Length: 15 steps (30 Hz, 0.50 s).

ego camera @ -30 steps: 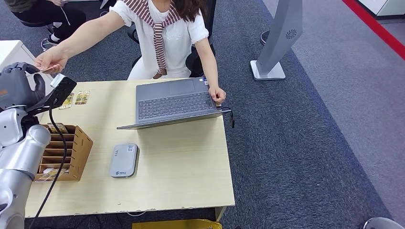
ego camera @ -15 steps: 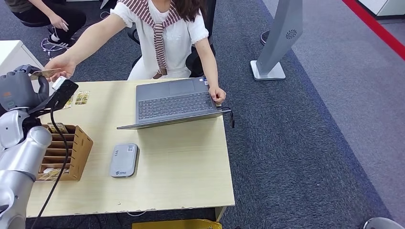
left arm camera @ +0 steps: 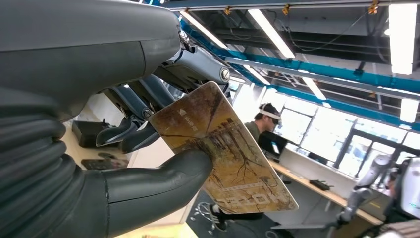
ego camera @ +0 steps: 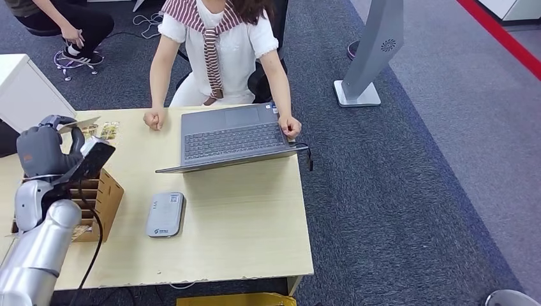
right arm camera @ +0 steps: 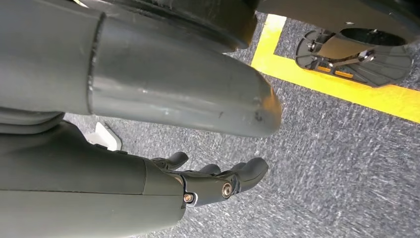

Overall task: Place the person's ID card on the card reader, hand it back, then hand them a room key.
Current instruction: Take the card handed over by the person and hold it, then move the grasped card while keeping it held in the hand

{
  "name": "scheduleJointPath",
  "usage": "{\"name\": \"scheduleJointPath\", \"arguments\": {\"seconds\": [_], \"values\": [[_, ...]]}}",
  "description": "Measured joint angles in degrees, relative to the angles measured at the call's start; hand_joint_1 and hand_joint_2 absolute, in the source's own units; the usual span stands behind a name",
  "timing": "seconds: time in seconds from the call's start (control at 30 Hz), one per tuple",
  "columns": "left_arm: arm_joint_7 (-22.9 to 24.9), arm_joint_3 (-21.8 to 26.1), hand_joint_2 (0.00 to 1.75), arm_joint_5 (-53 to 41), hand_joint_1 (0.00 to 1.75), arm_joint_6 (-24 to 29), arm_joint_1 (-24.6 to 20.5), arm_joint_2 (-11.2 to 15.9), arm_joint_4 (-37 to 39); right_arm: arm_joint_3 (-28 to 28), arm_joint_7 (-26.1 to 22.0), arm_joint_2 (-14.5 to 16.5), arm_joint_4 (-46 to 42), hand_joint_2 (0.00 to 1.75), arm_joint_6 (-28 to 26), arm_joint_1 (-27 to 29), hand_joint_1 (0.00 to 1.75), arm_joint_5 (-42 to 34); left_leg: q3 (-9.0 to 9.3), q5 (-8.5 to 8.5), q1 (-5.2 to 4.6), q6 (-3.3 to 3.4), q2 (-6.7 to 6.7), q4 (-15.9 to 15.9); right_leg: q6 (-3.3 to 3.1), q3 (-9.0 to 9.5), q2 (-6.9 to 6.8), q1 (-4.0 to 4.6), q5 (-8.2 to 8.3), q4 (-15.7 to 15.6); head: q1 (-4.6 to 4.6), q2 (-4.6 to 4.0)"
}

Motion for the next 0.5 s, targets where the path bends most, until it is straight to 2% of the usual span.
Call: {"name": "scheduleJointPath", "arguments": {"seconds": [0.1, 0.23, 0.5], "values": [[0.10, 0.00, 1.75, 0.80, 1.75, -0.32, 7.08, -0.01, -7.17, -0.22, -0.31, 0.00, 0.02, 0.00, -0.23, 0.52, 0.00, -0.48, -0.01, -0.03, 0.00, 0.00, 0.00, 0.00, 0.01, -0.02, 0.01, 0.01, -0.05, -0.01, 0.00, 0.01], [1.45, -0.01, 1.75, 1.29, 1.75, -4.63, 13.74, 0.05, -12.94, -0.41, -0.57, 0.00, 0.02, 0.00, -0.28, 0.75, 0.00, -0.60, -0.02, -0.06, 0.00, -0.02, -0.01, 0.00, 0.02, -0.02, 0.00, 0.01, -0.07, -0.02, -0.01, 0.01], [3.07, -0.36, 1.75, 0.85, 1.75, -10.27, 19.21, 0.00, -15.12, -1.02, -0.62, -0.02, 0.02, 0.00, -0.30, 0.89, 0.00, -0.76, 0.00, -0.05, 0.00, -0.03, -0.02, 0.00, 0.00, -0.01, -0.01, 0.02, -0.05, -0.02, -0.01, 0.00]]}}
